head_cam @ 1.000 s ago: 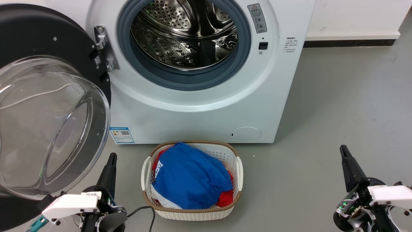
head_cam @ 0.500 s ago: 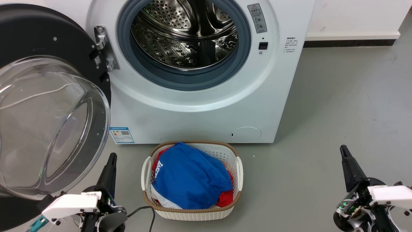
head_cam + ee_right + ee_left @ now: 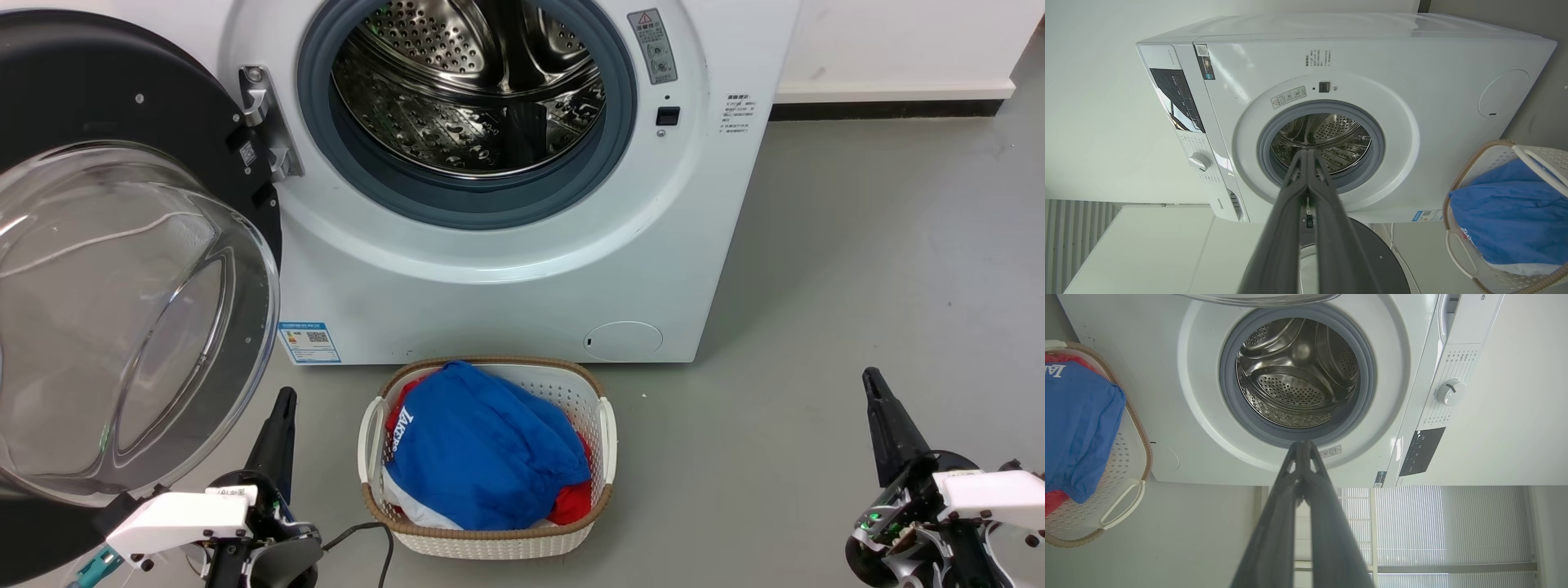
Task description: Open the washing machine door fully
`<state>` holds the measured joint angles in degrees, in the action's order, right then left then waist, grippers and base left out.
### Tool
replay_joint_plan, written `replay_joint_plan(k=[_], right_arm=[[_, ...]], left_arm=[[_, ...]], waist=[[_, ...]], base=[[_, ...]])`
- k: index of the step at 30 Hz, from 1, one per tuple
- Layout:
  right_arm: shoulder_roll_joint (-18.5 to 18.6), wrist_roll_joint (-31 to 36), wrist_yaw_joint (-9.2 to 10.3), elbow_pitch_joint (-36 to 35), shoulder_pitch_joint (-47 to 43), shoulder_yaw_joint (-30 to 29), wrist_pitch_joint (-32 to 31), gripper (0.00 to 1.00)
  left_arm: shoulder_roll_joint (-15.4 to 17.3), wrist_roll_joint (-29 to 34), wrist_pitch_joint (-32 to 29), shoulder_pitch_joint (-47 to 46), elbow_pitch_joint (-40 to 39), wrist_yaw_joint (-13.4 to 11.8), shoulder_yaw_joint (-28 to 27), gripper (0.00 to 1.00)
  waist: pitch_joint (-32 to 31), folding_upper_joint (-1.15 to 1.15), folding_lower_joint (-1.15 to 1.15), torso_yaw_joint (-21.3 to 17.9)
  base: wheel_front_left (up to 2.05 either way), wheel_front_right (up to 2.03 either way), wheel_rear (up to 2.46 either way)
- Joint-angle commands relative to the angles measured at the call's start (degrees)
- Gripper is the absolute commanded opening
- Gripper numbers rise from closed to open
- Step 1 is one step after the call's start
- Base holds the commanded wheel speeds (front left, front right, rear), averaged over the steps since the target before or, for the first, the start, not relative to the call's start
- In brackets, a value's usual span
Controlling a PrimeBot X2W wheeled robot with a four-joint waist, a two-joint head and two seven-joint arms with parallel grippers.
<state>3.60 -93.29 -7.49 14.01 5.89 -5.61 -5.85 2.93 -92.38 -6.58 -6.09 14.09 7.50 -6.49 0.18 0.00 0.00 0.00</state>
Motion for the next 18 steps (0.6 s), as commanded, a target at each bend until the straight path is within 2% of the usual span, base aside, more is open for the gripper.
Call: replay_joint_plan(k=[1,18], right_arm=[[-0.13,0.33,0.0,0.1,0.63,-0.11,-0.16,0.0],[-0.27,0.5,0.0,0.1,0.66,-0.28,-0.25,0.0]], left_arm=[[-0.09,-0.07,-0.14,-0.37,0.02,0.08,-0.19,0.0],[-0.09,-0.05,-0.14,-0.37,0.02,0.08,-0.19,0.0]], waist=[[0.0,0.0,0.0,0.0],[0.0,0.0,0.0,0.0]], base=[[0.0,0.0,0.0],[0.0,0.0,0.0]])
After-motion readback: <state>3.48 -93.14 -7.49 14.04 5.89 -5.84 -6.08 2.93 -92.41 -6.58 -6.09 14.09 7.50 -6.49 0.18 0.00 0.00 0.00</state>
